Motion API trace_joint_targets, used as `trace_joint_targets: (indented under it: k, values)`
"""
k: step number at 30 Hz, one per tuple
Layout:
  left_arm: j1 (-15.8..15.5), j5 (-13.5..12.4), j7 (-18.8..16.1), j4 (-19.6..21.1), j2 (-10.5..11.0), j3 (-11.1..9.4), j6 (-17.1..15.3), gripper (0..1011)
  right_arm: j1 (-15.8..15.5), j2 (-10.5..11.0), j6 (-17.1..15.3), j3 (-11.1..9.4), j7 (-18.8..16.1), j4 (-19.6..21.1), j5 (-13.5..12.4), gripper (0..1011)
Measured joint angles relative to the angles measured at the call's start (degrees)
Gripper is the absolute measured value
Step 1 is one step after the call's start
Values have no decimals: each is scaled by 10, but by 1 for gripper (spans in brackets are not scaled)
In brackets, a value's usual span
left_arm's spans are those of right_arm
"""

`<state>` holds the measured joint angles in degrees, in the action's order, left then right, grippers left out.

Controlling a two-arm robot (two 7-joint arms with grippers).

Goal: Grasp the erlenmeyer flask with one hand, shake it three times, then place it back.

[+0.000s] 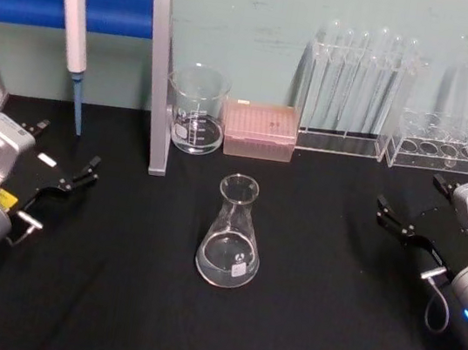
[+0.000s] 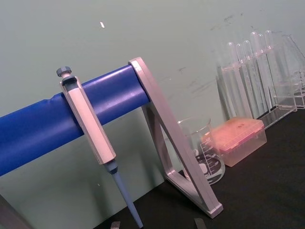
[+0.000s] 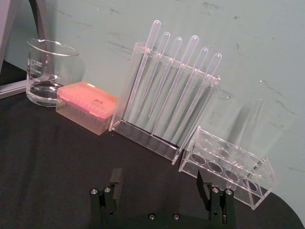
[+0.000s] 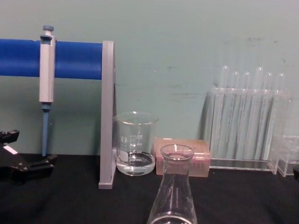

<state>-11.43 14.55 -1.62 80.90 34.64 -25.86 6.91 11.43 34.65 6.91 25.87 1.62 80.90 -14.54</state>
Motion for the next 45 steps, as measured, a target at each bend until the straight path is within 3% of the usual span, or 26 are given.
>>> trace_joint_targets:
  k: [17,32,40,45]
  values:
    - [0,0,0,0,0,0,0,1001,0,0,0,0,-1,0,1,1000]
    - [0,0,0,0,0,0,0,1001,-11,2,10,-12,-49,8,11,1000]
    - [0,0,0,0,0,0,0,1001,-28,15,11,-26,-103,27,-16,1000]
    - [0,0,0,0,0,0,0,1001,-44,28,25,-37,-161,46,-54,1000]
